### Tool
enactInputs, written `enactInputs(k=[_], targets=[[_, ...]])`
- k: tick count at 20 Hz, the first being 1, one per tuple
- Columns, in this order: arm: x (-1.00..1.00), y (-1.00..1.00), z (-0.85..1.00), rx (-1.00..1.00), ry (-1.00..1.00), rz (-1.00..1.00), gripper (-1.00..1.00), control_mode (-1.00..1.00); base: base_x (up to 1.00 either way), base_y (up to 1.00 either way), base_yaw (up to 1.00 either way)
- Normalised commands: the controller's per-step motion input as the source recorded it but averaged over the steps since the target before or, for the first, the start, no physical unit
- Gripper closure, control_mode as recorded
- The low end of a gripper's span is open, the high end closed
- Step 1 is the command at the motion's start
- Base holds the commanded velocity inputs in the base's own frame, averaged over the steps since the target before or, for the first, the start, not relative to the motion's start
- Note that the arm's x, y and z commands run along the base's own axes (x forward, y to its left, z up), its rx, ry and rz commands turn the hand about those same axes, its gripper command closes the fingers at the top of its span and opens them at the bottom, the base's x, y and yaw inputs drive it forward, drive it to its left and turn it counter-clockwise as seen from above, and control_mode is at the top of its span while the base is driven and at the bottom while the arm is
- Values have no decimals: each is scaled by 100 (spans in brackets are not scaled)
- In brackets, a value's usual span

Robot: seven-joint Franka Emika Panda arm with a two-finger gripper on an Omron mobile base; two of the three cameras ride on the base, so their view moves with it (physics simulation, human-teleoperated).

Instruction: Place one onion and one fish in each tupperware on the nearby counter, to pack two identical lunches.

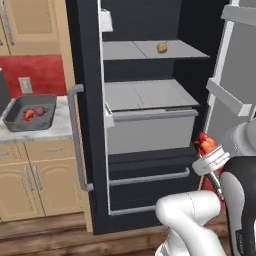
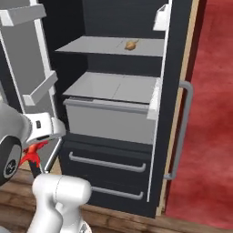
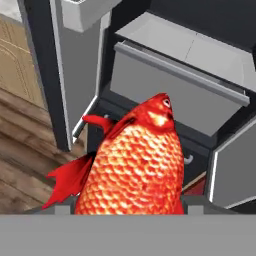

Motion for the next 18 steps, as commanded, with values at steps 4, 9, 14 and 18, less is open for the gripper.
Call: enactInputs(k=[4, 9, 14, 18], targets=[[0, 0, 0, 0, 0, 0, 100, 100, -85, 88, 0], [0, 0, 0, 0, 0, 0, 100, 100, -19, 100, 0], [0, 0, 0, 0, 0, 0, 100, 100, 5, 100, 0], [0, 0, 0, 0, 0, 0, 100, 100, 43, 100, -3]])
